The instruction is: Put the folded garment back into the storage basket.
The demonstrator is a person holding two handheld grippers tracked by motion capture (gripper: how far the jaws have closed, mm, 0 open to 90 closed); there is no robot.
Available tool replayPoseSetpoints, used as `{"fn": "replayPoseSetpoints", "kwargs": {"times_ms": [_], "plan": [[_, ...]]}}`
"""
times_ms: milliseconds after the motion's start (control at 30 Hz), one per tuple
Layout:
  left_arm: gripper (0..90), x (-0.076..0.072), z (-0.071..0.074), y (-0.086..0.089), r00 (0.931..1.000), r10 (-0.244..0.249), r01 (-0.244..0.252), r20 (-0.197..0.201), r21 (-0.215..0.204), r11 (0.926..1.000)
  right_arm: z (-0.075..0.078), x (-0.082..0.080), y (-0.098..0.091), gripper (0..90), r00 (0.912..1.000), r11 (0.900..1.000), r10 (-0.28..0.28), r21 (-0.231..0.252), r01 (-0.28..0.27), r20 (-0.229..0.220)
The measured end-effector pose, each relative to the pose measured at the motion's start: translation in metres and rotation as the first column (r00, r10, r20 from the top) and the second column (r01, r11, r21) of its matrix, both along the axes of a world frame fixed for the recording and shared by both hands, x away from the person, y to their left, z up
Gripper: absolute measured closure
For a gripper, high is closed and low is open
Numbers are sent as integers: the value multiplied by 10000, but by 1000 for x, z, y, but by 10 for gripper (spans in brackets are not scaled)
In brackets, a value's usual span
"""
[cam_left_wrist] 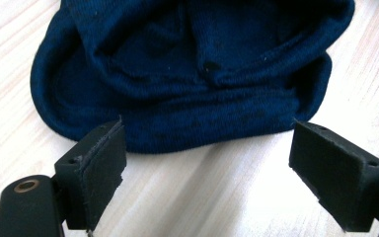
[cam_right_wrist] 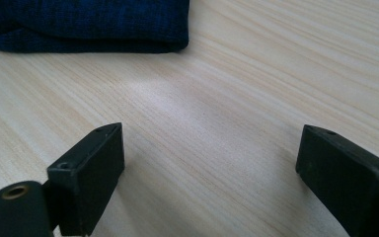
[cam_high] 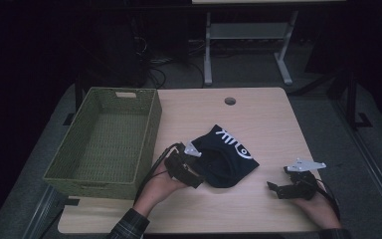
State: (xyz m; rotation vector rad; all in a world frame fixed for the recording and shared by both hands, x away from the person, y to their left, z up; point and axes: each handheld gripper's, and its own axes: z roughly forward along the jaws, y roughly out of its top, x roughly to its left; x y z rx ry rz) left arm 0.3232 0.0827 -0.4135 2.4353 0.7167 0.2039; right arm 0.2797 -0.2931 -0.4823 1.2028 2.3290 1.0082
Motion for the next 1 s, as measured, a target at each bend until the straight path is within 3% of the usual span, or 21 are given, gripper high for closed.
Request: {"fn": "replayPoseSetpoints", "kwargs": {"times_ms": [400,767,1000], "plan": [[152,18,13,-22,9983,-562,568,-183,340,9978,0,0,0,108,10000,10000,-3,7,3,-10],[151,31,-1,-44,9927,-976,1027,-714,718,9921,0,0,0,108,10000,10000,4,1,-4,2],[145,41,-18,-50,9861,-1017,1125,-1314,772,9907,0,0,0,108,10000,10000,3,1,-3,3]]}}
